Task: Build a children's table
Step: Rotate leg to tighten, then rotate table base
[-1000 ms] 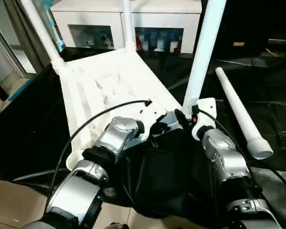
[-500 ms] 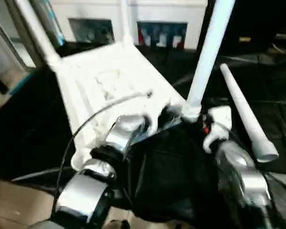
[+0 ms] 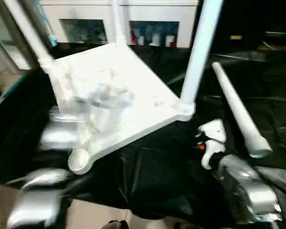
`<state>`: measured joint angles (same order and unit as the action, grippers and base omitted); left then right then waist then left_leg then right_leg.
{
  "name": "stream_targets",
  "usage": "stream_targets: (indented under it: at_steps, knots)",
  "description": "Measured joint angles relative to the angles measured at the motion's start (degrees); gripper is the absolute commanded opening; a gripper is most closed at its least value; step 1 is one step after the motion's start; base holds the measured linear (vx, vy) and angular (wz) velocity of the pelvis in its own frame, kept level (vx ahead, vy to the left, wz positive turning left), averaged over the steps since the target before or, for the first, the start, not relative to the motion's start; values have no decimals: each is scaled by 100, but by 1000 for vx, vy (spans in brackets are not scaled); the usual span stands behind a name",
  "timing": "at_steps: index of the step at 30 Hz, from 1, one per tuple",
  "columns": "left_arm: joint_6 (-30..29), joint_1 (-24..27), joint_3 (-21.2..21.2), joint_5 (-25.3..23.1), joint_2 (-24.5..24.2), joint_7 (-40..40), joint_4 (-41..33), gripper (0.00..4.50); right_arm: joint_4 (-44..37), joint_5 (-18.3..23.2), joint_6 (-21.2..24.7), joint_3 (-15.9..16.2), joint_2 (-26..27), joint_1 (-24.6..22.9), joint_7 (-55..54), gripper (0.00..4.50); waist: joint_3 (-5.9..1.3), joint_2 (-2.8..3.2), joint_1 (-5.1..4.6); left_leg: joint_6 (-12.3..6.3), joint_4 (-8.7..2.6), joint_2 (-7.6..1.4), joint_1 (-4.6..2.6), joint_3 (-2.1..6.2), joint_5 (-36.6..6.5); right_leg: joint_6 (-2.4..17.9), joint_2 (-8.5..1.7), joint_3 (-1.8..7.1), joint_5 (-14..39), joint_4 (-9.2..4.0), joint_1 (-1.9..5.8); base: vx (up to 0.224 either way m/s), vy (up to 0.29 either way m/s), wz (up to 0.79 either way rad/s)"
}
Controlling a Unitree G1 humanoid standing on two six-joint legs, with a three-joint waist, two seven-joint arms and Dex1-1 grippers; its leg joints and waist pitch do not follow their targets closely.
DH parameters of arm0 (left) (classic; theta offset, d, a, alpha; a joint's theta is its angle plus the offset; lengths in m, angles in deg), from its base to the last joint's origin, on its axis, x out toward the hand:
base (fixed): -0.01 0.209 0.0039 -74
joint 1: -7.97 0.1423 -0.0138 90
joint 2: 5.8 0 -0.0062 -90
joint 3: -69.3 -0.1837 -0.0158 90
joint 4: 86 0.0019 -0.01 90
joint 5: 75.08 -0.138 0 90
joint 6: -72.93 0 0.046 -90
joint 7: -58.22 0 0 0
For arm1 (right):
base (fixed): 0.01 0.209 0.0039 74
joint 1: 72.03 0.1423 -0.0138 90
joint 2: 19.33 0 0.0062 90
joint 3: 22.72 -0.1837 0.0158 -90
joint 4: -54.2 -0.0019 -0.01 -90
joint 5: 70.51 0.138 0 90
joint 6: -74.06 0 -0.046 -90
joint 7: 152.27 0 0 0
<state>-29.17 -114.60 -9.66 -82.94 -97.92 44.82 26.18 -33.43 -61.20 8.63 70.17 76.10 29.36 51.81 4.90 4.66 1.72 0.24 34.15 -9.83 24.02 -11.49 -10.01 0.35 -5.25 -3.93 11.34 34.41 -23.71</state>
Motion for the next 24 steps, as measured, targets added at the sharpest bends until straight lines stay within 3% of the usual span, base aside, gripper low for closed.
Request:
stream_targets:
  at_steps: [1,7,13,18,24]
  knots:
    - [-31,145,64,-54,-40,88,-110,224,74,-28,-2,16,44,94,-32,389,2,-4,14,8,0,0,1,-2,-4,0,0,3,0,-3,4,0,0,0]
    - [-415,1129,509,-327,-592,689,-641,224,574,-95,-27,97,270,444,-209,389,12,-19,40,20,2,1,4,-6,-11,1,-1,6,-1,-4,3,0,0,0]
    - [-1068,1670,509,-272,-515,398,-1026,224,756,-112,-80,203,412,531,-252,389,13,-22,59,50,2,0,2,-6,4,3,-1,8,-12,-1,4,0,0,0]
    - [-1364,1860,2,408,-313,-590,-1432,224,784,-96,-98,191,417,581,-258,389,13,-20,82,66,2,1,-4,-5,14,-2,0,15,-28,0,10,0,0,0]
    - [-1289,2104,-384,788,-267,-1388,-1672,224,203,-147,27,159,52,457,-239,389,15,-14,94,72,0,0,-6,-4,18,-7,0,15,-31,0,13,0,0,0]
